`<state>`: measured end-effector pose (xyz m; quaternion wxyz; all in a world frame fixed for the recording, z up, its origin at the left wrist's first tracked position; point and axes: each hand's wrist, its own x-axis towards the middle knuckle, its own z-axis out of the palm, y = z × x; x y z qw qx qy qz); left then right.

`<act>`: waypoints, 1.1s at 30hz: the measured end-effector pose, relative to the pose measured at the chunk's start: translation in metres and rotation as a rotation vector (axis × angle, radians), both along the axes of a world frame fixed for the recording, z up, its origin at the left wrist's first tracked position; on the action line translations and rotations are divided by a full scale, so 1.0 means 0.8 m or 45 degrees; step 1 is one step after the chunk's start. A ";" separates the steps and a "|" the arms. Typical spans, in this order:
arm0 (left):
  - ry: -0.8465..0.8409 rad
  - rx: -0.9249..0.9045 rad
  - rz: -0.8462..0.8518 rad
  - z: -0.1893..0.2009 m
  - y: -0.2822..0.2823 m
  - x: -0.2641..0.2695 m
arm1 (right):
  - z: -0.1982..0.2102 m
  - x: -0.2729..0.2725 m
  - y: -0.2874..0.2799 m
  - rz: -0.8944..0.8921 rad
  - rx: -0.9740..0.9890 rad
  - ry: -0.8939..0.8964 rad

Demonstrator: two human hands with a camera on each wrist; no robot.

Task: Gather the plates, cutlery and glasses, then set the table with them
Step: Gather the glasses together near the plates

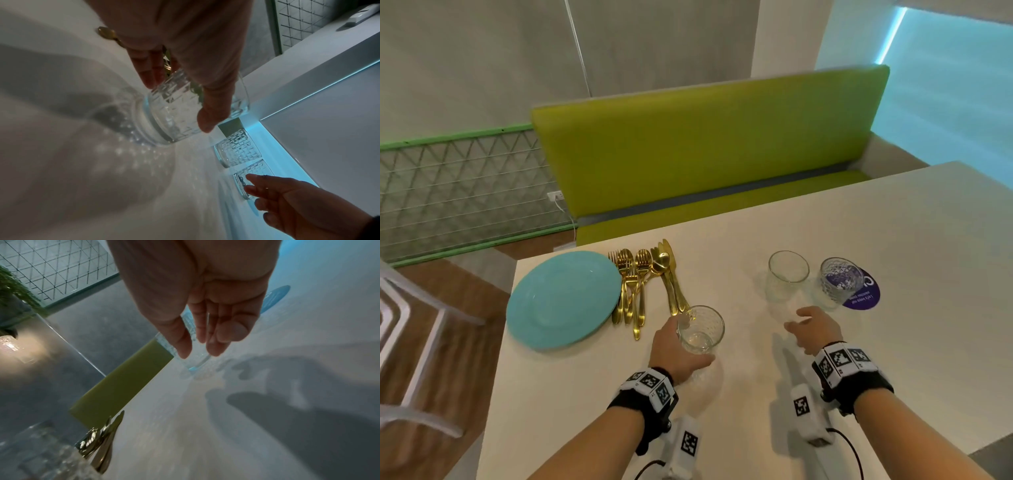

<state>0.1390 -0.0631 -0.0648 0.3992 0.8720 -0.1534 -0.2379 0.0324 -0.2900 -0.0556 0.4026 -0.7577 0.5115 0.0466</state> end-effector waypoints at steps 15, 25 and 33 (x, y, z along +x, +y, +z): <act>0.041 -0.126 0.157 0.021 -0.093 0.066 | -0.034 0.072 -0.038 -0.234 -0.109 -0.148; 0.073 -0.108 0.289 0.013 -0.100 0.083 | -0.038 0.105 -0.045 -0.200 -0.071 -0.350; 0.040 -0.127 0.333 0.030 -0.054 0.077 | -0.017 0.108 0.003 -0.112 0.054 -0.394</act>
